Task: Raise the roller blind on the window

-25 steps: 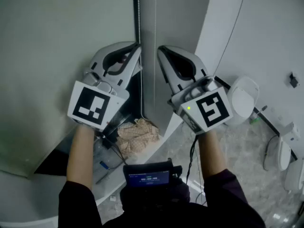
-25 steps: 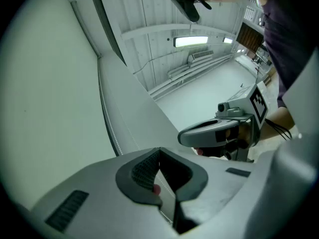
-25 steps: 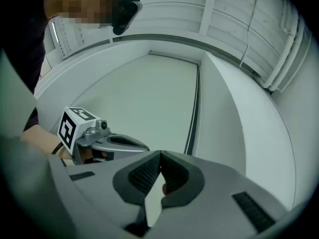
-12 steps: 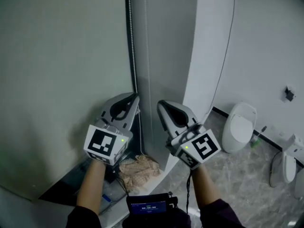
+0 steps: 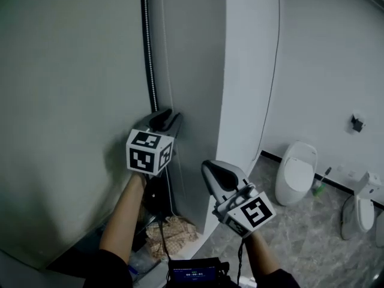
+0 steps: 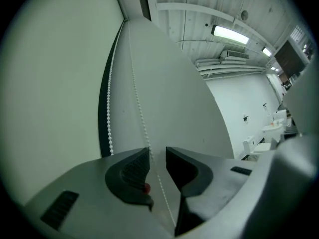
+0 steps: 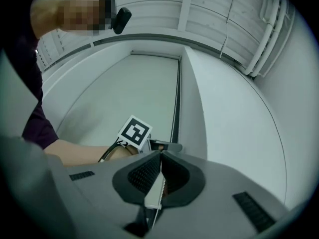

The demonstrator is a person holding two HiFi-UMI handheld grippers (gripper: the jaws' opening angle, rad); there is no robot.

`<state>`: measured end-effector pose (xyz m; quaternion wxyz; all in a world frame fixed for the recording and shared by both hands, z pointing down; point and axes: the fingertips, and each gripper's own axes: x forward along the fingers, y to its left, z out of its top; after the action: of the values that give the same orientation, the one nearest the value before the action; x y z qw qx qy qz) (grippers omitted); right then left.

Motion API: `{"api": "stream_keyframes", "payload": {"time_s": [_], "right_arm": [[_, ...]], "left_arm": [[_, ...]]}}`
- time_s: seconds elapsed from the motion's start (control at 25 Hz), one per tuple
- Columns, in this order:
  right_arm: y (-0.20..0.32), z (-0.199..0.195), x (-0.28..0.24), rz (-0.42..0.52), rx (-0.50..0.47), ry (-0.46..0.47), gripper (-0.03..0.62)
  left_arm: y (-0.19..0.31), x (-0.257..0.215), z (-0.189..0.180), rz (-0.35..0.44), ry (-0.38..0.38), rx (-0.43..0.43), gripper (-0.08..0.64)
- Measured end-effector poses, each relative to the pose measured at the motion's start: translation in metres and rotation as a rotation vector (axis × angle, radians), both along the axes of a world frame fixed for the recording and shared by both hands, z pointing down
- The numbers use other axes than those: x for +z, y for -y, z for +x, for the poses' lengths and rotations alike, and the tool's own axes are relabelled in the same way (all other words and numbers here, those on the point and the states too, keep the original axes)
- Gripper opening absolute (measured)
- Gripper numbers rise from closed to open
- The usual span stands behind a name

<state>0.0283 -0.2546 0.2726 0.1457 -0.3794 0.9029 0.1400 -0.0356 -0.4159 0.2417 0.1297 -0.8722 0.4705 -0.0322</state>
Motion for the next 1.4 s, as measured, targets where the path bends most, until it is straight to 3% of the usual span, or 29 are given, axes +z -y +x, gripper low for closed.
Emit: {"api": "stream_keyframes", "payload": {"time_s": [0.24,0.76,1.0,1.2,1.32,1.4], "right_arm": [[0.002,0.011,0.008,-0.009,0.016,0.018,0.011],[0.016,0.002,0.016,-0.040,-0.015,0.017,0.011],[0.016,0.001,0.011,-0.021,-0.033,0.061,0.011],[0.023,-0.008,0.023,-0.049,-0.050,0.042,0.011],[0.021,-0.024,0.016,-0.073,-0.157,0.109,0.011],[0.015,-0.039,-0.012,-0.142,-0.373,0.211,0.011]], "left_arm": [[0.004,-0.017,-0.005,0.056,-0.045,-0.041,0.058],[0.016,-0.012,-0.006,-0.005,-0.056,-0.001,0.023],[-0.031,-0.005,-0.012,0.035,-0.101,0.075,0.020],[-0.102,-0.002,-0.032,0.065,-0.240,0.148,0.020],[-0.130,-0.003,-0.047,0.083,-0.249,0.140,0.020],[-0.138,-0.008,-0.051,0.088,-0.240,0.135,0.020]]}}
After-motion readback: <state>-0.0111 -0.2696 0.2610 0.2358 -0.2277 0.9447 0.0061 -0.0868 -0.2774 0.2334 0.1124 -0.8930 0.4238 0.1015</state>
